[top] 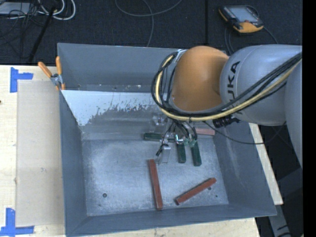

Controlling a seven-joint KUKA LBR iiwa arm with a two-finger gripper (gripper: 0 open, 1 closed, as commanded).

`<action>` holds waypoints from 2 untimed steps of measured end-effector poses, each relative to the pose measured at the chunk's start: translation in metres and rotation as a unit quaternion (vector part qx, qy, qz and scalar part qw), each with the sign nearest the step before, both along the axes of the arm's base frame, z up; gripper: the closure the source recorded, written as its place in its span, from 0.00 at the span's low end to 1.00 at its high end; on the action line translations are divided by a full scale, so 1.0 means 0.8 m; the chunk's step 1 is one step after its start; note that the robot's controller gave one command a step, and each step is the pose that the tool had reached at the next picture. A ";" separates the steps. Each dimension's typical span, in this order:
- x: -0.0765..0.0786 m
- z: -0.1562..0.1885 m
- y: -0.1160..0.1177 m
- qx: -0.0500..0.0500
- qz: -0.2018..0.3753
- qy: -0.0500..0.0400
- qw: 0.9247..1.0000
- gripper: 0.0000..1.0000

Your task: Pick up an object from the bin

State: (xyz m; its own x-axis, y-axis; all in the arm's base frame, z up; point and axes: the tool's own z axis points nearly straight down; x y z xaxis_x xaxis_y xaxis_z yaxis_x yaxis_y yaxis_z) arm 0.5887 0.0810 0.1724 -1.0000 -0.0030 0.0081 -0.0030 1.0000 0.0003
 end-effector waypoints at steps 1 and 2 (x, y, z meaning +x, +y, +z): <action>0.002 0.005 0.000 0.000 -0.001 -0.003 1.000 0.00; 0.013 -0.053 -0.010 0.001 -0.010 -0.008 1.000 0.00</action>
Offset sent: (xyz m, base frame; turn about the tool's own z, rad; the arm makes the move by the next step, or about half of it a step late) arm 0.0158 -0.0195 -0.1024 0.0452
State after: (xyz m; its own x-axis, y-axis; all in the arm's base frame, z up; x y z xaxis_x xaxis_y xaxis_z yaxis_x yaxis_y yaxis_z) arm 0.5992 0.0734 0.1300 -0.9998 0.0168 -0.0073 0.0167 0.9999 0.0024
